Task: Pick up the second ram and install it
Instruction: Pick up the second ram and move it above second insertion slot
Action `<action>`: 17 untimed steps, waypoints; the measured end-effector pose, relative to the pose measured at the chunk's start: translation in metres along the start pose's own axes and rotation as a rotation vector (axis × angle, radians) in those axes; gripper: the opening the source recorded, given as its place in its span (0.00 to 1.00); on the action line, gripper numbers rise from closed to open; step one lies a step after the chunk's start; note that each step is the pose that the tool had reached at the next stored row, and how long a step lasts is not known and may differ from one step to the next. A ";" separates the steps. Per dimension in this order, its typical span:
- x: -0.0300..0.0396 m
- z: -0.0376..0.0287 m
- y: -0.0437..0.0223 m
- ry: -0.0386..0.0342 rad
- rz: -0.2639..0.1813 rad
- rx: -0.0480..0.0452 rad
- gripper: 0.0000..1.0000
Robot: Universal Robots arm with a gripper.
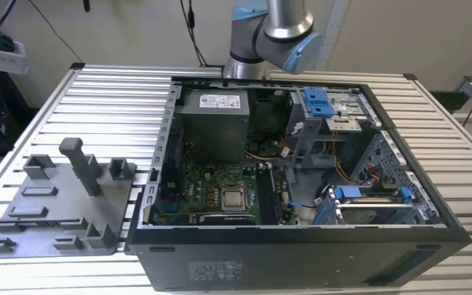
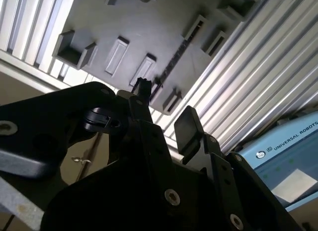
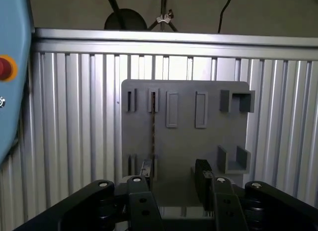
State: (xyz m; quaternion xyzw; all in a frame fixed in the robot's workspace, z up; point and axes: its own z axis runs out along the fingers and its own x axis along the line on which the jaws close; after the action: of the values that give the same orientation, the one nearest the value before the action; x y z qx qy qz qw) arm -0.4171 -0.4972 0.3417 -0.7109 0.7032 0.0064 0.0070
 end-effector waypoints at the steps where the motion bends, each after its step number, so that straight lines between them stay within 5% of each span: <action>1: 0.0001 0.0008 0.0000 0.0000 0.000 0.0000 0.48; 17: 0.0004 0.0085 0.0000 0.0003 0.000 0.0003 0.48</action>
State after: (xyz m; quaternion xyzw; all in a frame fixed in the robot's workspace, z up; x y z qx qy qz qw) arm -0.4170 -0.4975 0.3332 -0.7109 0.7032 0.0061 0.0070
